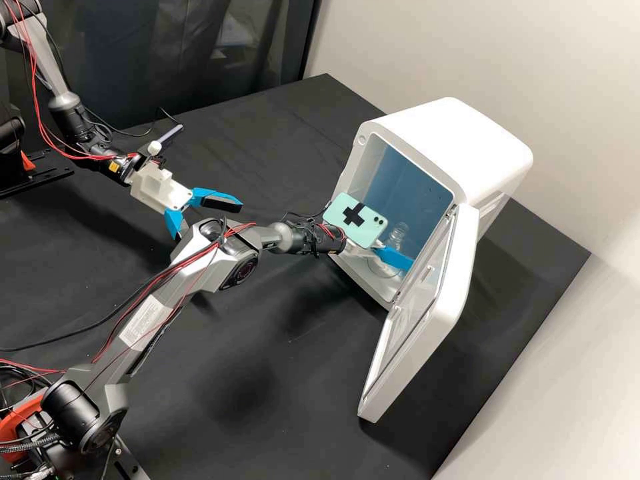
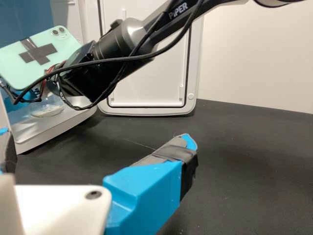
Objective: Take the flask out of the incubator
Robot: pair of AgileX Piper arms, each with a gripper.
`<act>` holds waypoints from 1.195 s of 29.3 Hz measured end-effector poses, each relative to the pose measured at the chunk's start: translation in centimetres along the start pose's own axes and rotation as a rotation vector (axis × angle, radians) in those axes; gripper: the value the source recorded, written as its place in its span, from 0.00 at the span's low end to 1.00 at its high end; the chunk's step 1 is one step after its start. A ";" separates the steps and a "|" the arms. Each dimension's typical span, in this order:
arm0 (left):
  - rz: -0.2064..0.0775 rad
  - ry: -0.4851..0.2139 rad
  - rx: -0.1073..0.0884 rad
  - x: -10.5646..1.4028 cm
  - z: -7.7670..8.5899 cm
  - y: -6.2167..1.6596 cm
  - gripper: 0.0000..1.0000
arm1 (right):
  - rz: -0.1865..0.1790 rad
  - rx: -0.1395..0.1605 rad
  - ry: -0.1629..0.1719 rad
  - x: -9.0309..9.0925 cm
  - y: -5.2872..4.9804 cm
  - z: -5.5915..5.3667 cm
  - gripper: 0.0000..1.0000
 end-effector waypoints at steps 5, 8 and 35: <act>0.000 0.000 0.000 0.0 0.0 0.00 1.00 | 0.000 0.019 0.000 0.0 0.0 0.0 0.00; 0.000 0.000 0.000 0.0 0.0 0.00 1.00 | 0.000 0.033 0.000 0.0 0.0 0.0 0.00; 0.000 0.000 0.000 0.0 0.0 0.00 1.00 | -0.003 0.069 -0.009 0.1 -0.2 0.7 0.00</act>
